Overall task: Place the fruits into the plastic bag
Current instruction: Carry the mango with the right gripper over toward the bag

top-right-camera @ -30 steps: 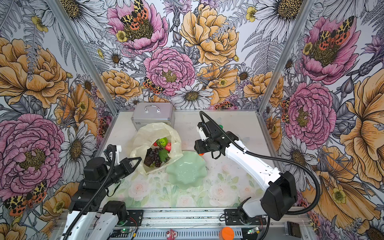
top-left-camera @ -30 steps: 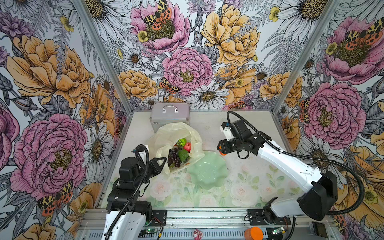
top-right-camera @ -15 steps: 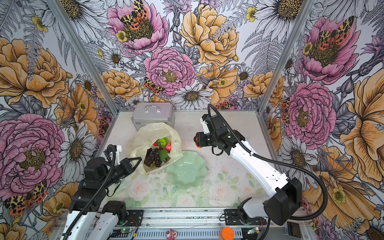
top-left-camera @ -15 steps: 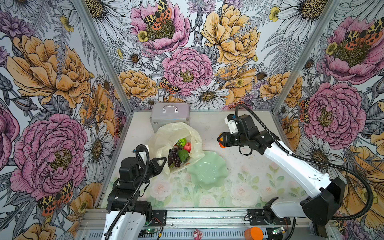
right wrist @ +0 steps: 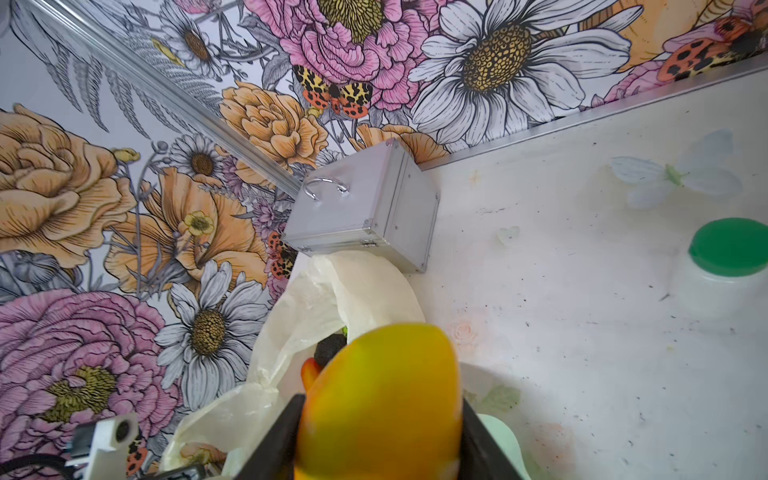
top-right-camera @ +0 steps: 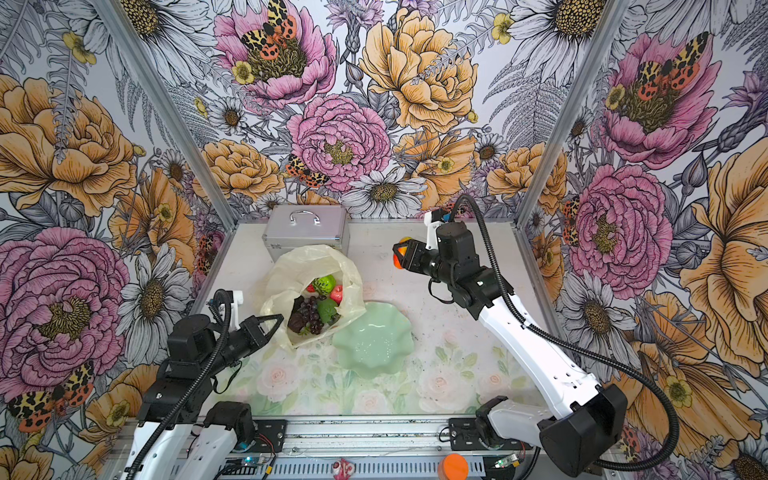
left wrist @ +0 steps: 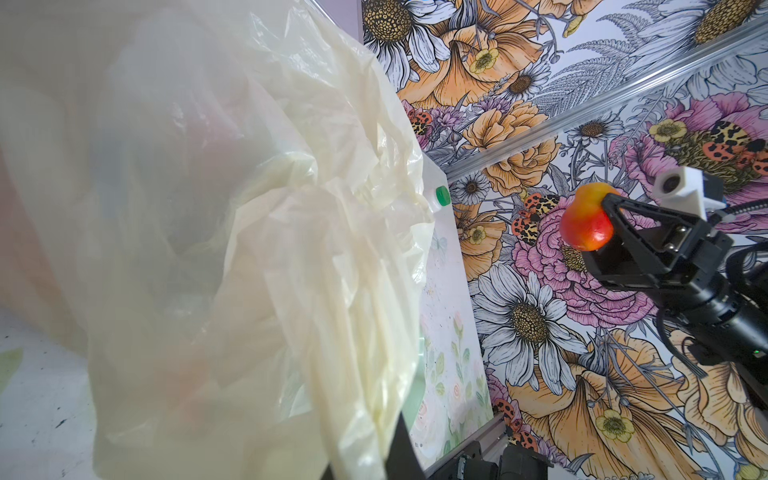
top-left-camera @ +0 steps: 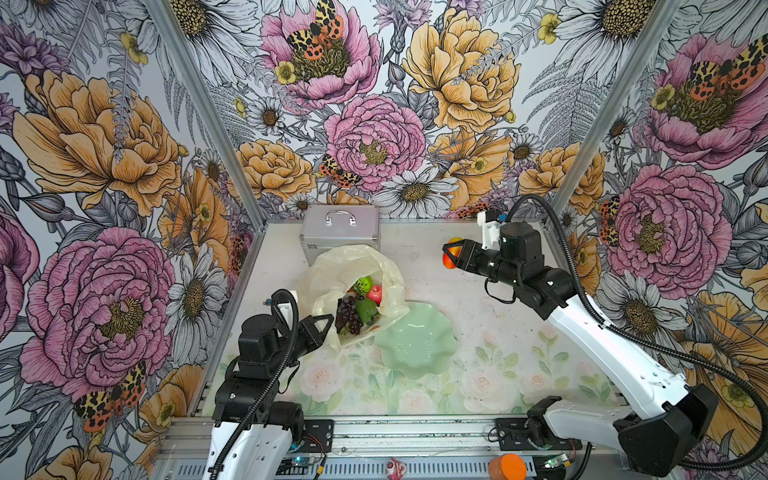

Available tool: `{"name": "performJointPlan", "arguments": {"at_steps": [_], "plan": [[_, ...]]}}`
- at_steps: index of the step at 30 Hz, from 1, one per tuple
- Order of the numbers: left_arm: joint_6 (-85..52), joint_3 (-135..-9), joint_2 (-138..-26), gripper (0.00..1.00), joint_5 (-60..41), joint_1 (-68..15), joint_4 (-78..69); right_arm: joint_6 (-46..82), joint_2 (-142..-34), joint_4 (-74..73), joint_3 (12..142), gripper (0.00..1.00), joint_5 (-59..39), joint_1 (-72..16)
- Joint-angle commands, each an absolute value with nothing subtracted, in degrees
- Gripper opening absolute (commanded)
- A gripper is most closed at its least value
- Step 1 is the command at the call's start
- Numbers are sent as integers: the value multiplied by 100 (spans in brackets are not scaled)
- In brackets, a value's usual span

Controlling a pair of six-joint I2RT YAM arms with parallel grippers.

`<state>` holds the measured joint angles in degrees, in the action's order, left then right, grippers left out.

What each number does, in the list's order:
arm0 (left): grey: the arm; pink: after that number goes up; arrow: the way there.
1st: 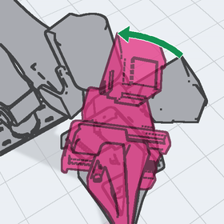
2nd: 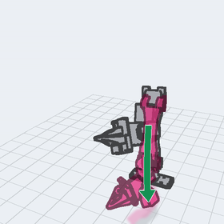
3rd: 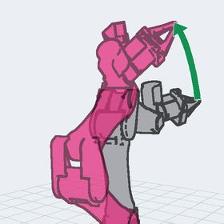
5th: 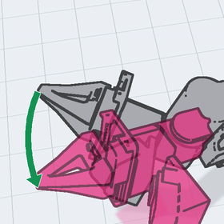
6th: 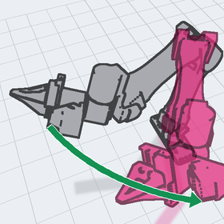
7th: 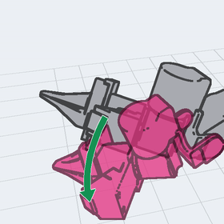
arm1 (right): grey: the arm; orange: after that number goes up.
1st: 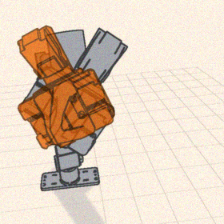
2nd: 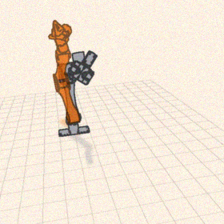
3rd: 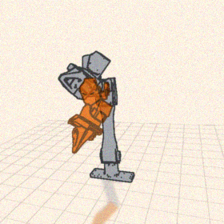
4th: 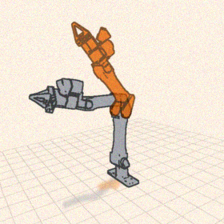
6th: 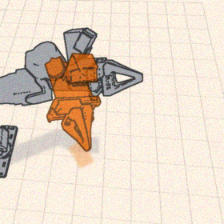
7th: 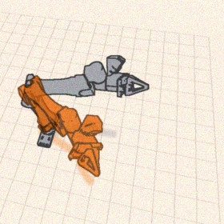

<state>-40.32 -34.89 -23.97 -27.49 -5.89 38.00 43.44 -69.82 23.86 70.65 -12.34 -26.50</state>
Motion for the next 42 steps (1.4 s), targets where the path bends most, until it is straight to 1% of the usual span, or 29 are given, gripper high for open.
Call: {"name": "performJointPlan", "arguments": {"at_steps": [1,10,19,25,29,32,42], "plan": [[-3990,-3437,-2321,0,-2678,-638,3700,5007,-6777,1573,6985,36,-1445,-2589],[-3989,-3437,-2320,0,-2692,-639,3700,6321,-6853,561,6925,32,-1901,-2541],[-3995,-3437,-2316,0,-2685,-640,3710,7563,-7058,-485,6836,31,-2209,-2541],[-3991,-3437,-2320,0,-2679,-629,3709,8133,-7320,-487,7046,30,-2506,-2548],[-3990,-3438,-2321,0,-2668,-624,3709,8537,-7640,-492,7211,31,-2938,-2583],[-3990,-3437,-2320,0,-2677,-626,3706,8654,-7901,-471,7382,31,-3183,-2719],[-3990,-3437,-2303,0,-2681,-618,3708,8921,-8751,-439,7845,31,-3437,-3383]]}}
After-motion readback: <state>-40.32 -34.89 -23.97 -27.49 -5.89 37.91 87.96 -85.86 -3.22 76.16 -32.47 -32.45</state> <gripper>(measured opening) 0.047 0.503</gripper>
